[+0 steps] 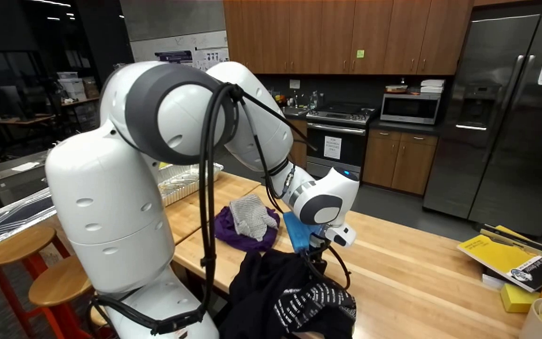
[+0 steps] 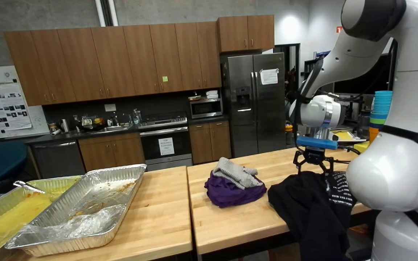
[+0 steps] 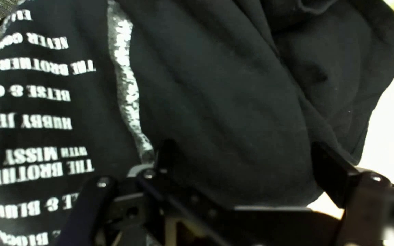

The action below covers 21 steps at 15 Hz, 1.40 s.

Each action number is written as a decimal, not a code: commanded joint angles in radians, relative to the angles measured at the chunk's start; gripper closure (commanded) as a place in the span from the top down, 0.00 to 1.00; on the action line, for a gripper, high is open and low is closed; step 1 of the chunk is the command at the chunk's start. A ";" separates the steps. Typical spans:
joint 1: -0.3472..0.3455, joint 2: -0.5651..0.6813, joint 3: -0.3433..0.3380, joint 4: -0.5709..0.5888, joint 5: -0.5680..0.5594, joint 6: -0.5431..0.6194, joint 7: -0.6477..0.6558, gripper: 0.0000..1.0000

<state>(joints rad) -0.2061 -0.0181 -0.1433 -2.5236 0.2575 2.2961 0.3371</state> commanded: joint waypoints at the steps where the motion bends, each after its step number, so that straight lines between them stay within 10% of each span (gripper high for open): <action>1: 0.010 0.077 -0.014 0.041 -0.013 0.023 0.056 1.00; 11: 0.024 0.167 -0.043 0.082 -0.055 0.238 0.159 1.00; 21: 0.077 0.231 -0.172 0.168 -0.446 0.434 0.432 1.00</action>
<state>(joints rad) -0.1621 0.1828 -0.2632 -2.4015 -0.1044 2.6985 0.6948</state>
